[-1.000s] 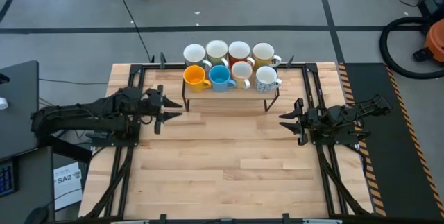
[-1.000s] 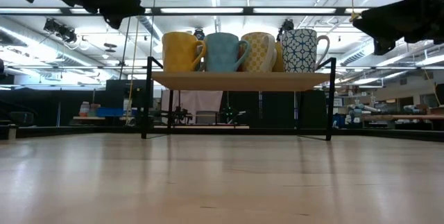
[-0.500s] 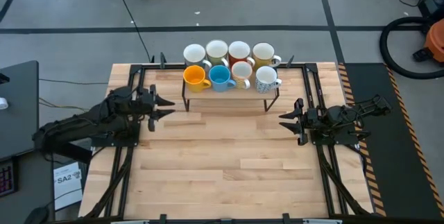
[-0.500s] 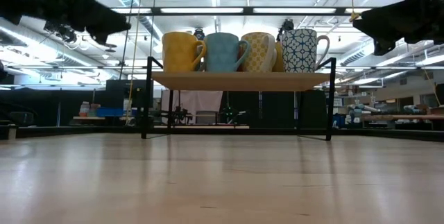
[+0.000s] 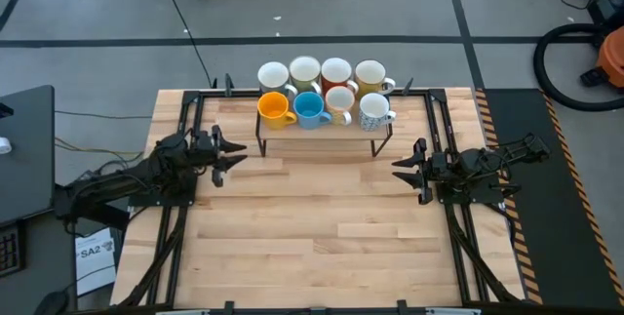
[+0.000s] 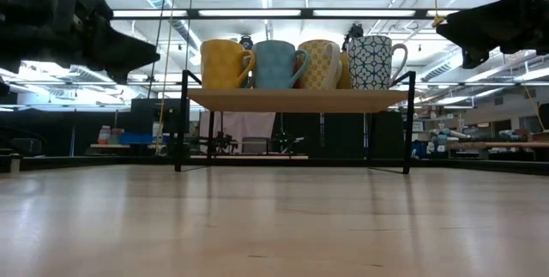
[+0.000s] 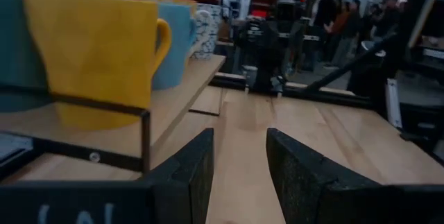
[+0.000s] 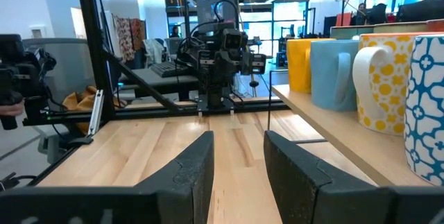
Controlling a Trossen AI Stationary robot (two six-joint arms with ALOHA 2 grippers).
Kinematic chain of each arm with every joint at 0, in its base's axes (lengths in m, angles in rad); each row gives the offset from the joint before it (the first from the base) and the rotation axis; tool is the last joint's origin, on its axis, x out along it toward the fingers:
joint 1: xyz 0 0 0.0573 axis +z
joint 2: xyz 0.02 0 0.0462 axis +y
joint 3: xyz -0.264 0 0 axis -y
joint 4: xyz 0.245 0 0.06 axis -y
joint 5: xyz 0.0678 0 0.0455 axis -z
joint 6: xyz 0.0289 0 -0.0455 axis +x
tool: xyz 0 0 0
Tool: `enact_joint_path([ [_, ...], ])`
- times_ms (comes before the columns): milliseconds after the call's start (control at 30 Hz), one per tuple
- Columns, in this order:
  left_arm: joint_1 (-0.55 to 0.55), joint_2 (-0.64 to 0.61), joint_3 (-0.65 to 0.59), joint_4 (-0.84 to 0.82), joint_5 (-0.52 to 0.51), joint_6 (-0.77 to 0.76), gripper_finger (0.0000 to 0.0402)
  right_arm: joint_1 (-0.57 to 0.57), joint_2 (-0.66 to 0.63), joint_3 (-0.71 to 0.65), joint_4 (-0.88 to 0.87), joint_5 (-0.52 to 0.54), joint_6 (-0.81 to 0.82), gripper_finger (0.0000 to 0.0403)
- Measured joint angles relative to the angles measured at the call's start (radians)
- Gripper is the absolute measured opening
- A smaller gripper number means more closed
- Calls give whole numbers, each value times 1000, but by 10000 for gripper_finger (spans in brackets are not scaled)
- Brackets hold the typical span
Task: Place coffee mugs
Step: Return to Home Position
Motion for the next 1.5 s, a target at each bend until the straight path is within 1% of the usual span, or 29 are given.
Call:
enact_joint_path([
  [167,3,2,-14,22,-33,3,139,0,0,0,1,0,0,132],
  [267,10,2,-14,18,-33,13,139,0,0,0,2,0,0,132],
  [633,13,3,-14,-162,-37,6,139,0,0,0,2,0,0,132],
  [967,13,3,-14,-176,-53,6,139,0,0,0,2,0,0,132],
  [1267,12,3,-15,-127,-52,6,139,0,0,0,2,0,0,132],
  [1500,12,3,-15,-121,-52,7,139,0,0,0,2,0,0,132],
])
